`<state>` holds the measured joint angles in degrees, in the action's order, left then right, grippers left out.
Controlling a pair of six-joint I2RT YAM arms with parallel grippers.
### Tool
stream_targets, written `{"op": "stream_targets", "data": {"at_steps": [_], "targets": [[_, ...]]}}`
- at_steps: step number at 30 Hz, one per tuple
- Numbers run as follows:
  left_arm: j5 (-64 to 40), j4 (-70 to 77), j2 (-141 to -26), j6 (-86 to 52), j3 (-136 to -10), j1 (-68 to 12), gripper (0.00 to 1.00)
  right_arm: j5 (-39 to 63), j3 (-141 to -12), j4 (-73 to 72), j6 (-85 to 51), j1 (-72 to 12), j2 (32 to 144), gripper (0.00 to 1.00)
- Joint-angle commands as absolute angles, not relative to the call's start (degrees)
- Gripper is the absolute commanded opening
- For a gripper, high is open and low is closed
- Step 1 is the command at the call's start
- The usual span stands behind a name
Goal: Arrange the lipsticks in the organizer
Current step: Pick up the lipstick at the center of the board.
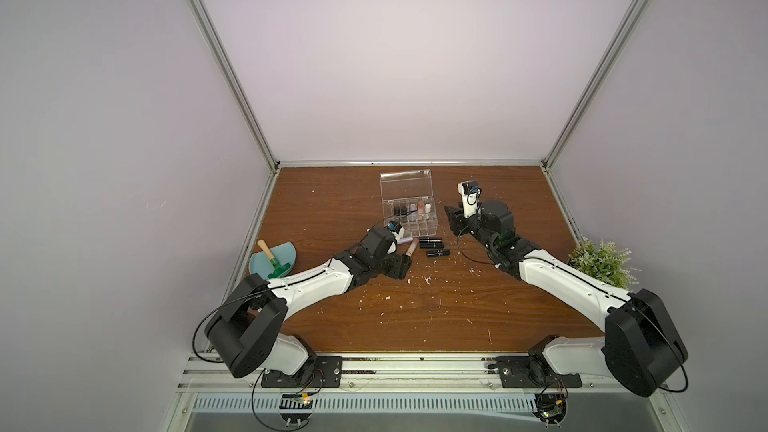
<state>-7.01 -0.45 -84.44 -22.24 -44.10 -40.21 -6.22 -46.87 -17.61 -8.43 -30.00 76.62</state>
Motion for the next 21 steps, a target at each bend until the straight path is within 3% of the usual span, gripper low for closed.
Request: {"op": "stream_targets", "data": {"at_steps": [1,21], "targets": [[-5.8,-1.4,-87.6,-20.6,-46.9,-40.6,0.68,-6.2,-46.8,-19.2,-9.6,-29.1,76.3,0.51],[-0.5,-6.4,-101.3,-16.7,-57.1,-41.7,0.59,-4.7,-47.1,-18.8,-10.0,-28.0,76.5,0.51]]}}
